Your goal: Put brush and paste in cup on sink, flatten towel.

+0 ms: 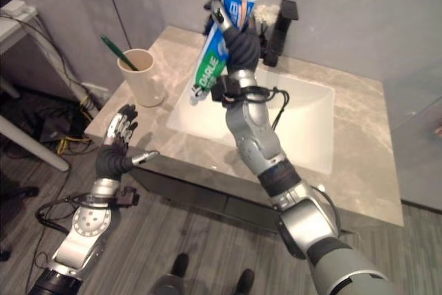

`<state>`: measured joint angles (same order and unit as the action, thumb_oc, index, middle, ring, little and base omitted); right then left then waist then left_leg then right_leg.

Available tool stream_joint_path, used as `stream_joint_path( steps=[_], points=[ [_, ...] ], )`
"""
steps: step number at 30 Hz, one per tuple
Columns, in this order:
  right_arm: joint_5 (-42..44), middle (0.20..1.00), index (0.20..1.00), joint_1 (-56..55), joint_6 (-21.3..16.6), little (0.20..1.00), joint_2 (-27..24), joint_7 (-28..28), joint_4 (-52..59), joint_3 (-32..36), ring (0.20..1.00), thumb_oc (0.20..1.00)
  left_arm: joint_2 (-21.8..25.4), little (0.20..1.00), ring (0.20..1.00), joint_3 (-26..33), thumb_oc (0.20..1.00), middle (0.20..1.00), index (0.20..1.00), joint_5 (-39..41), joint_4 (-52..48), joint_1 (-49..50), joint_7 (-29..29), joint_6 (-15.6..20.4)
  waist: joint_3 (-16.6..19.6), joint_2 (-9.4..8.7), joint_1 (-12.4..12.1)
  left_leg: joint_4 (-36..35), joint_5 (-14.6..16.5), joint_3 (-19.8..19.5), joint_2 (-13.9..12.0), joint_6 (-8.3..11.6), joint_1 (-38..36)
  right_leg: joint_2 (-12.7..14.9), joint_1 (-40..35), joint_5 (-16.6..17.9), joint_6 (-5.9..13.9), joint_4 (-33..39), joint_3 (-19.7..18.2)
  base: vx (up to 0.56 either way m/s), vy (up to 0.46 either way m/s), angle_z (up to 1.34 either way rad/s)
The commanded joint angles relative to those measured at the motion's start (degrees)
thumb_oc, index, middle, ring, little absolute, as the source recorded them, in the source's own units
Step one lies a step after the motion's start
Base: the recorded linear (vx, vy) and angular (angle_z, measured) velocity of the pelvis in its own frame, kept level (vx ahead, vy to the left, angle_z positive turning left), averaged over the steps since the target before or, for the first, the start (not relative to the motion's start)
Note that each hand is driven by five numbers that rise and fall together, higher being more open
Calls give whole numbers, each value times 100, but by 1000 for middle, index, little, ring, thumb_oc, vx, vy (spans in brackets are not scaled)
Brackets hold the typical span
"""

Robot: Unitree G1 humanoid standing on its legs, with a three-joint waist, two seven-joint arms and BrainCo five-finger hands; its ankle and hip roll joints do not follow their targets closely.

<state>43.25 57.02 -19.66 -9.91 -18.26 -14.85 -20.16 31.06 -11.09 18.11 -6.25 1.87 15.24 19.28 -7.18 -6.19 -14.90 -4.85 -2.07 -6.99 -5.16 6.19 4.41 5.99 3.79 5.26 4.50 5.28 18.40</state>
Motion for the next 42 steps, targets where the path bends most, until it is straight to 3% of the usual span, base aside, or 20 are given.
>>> stream_joint_path(
  steps=[1, 2, 3, 9, 18, 27, 42],
  points=[
    [-595, 200, 200, 910, -455, 200, -275, -191, 132, 310, 200, 200, 479, 1000, 1000, 177, 1000, 1000, 1000, -15, -79, 222, -62, 318, 199, -271, -322, -15, -214, -241, 329, -133, 231, 555, -672, -84, 556, -32, -30, -4, -8, 33],
    [-598, 200, 200, 917, -455, 200, -280, -194, 131, 312, 200, 200, 479, 1000, 1000, 174, 1000, 1000, 1000, -15, -80, 213, -62, 318, 204, -276, -310, -15, -249, -255, 343, -141, 264, 566, -649, -58, 560, -29, -18, -1, -13, 32],
    [-734, 200, 200, 1101, -454, 200, -455, -293, 12, 363, 200, 200, 564, 1000, 1000, 206, 1000, 1000, 1000, 6, 77, 402, -135, 296, 187, -292, -479, -15, -271, -369, 383, -151, 344, 576, -655, -69, 575, -28, 82, 7, -9, 38],
    [-1041, 200, 200, 1562, -454, 200, -865, -424, -305, 330, 200, 200, 742, 1000, 1000, 94, 1000, 1000, 1000, 95, 694, 676, -413, 188, 110, -342, -819, -15, -306, -636, 505, -162, 520, 604, -686, -103, 618, -28, 351, 6, 2, 30],
    [-1591, 200, 200, 1960, -361, 200, -1284, -718, -726, 276, 200, 200, 932, 1000, 1000, -185, 1000, 1000, 1000, -87, 1164, 732, -644, 101, 20, -313, -1088, -15, -366, -902, 658, -209, 752, 662, -667, -63, 672, -28, 606, 7, 16, 21],
    [-1802, 200, 200, 1888, -319, 200, -1594, -793, -965, 241, 200, 200, 843, 1000, 1000, -500, 1000, 1000, 1000, -114, 1338, 415, -650, 134, -52, -230, -1154, -15, -397, -1027, 787, -267, 937, 769, -611, 13, 721, -38, 763, 13, 27, 9],
    [-1838, 200, 200, 1739, -334, 200, -1533, -777, -976, 203, 200, 200, 708, 1000, 1000, -727, 1000, 1000, 1000, -177, 1518, 120, -568, 141, -132, -180, -1156, -15, -396, -1011, 882, -310, 1061, 860, -538, 159, 789, -36, 786, 2, 2, 0]
  ],
)
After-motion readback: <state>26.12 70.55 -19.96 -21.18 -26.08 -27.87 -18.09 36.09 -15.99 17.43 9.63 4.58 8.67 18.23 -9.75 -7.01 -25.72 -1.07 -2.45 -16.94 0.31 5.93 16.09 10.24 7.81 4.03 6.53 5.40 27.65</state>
